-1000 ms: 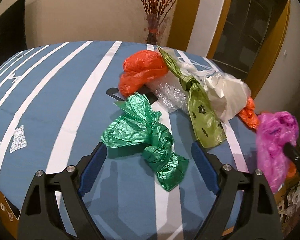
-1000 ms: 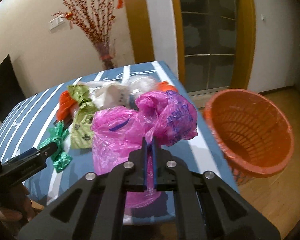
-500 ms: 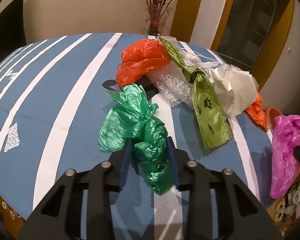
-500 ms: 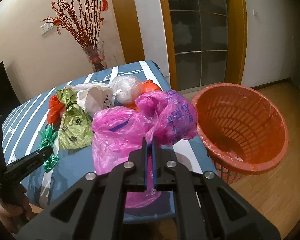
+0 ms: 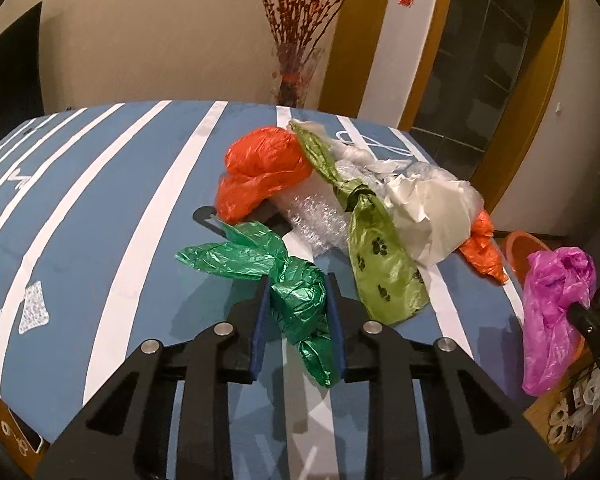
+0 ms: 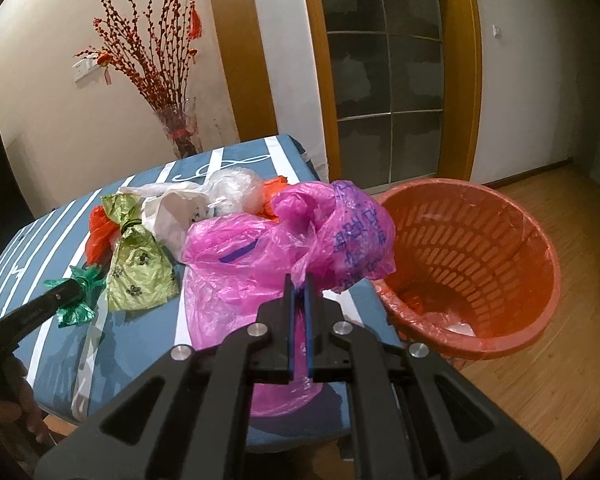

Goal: Collect trash
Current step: 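Carry the green bag in the left tool and pink bag in the right over the basket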

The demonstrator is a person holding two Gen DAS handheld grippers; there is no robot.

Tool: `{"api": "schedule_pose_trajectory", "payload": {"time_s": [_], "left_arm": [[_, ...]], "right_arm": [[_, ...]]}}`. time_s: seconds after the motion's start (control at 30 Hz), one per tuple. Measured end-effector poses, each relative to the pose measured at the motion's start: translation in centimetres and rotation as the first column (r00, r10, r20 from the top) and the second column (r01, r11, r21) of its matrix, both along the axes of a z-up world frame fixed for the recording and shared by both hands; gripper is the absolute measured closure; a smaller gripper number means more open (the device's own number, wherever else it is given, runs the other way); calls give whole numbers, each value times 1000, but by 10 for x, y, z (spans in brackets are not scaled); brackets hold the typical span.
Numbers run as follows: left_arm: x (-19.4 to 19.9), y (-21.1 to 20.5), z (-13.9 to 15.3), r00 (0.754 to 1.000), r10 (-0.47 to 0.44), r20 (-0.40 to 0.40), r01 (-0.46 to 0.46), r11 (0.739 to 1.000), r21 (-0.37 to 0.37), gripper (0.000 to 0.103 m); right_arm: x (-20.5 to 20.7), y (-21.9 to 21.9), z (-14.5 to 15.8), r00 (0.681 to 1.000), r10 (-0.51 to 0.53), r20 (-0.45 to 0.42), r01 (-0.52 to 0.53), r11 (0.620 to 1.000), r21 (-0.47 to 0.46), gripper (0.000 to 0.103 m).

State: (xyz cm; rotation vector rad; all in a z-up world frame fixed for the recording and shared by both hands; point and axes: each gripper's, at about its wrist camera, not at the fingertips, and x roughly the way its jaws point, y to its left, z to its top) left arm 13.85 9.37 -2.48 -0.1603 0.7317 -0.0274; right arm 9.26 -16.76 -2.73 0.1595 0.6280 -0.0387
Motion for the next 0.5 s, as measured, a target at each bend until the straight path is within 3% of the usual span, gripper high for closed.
{"api": "schedule_pose_trajectory", "payload": {"time_s": [0.2,0.5], "left_arm": [[3,0,-8,1000,-6,-30,6,1000,0,81],[-3,-11,25,998,-49,49,51,998,-33,81]], "right_arm": [[0,-6,-4,1000,-11,-6,11,1000,10,98],[-3,-18,4,999,-40,26,40,999,15,98]]}}
